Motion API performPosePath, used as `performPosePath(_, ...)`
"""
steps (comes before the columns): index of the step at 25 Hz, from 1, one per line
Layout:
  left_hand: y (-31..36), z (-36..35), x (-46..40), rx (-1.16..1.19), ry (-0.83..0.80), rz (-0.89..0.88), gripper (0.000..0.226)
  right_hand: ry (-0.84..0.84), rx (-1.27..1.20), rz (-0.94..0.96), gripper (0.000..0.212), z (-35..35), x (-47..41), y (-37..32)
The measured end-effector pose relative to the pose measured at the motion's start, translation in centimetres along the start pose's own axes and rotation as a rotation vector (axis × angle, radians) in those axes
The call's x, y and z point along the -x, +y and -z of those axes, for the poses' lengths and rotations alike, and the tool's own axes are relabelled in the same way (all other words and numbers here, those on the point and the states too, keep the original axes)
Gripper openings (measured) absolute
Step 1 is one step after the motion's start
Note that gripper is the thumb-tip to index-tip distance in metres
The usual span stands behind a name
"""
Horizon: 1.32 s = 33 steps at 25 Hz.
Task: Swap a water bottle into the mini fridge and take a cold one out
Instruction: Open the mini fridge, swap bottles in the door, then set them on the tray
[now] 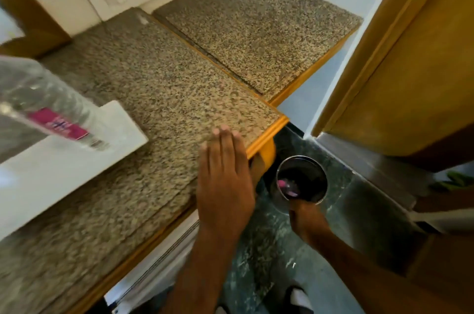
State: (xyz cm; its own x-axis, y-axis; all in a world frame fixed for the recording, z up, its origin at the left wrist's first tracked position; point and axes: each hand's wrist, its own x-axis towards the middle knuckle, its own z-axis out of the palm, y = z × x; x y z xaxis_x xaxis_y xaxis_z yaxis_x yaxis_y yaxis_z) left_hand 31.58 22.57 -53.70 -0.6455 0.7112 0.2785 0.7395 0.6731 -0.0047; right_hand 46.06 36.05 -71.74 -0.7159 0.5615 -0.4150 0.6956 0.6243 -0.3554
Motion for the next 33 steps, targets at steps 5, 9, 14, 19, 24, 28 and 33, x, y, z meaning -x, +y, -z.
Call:
performPosePath(5, -4.2, -8.4, 16.9, -0.003, -0.21, 0.026, 0.05, 0.079, 0.131, 0.411, 0.012, -6.4, 0.5, -7.1)
performPosePath(9, -10.0, -15.2, 24.2, 0.044, -0.533, 0.448, 0.056, 0.08, 0.164, 0.712, 0.025, -12.3, -0.4, -13.7)
performPosePath(14, -16.8, -17.8, 27.5, 0.084, -0.639, 0.795, 0.055, -0.063, 0.128, 0.777, 0.038, -16.0, 0.4, -18.7)
performPosePath(19, -17.4, -18.7, 28.8, 0.056, -0.548, 0.694, 0.058, 0.003, 0.341, 0.808, 0.051, -18.4, 0.6, -19.4)
performPosePath(24, -18.5, -19.0, 29.4, 0.017, -0.508, 0.623, 0.046, 0.058, 0.449, 0.823, 0.048, -18.1, 0.6, -19.5)
performPosePath(28, -18.9, -18.9, 29.7, -0.031, -0.486, 0.545, 0.056, 0.078, 0.461, 0.829, 0.049, -18.3, 0.8, -19.3)
performPosePath(33, -18.0, -18.4, 30.3, -0.032, -0.495, 0.544, 0.04, 0.1, 0.438, 0.809, 0.049, -18.2, 1.9, -18.9)
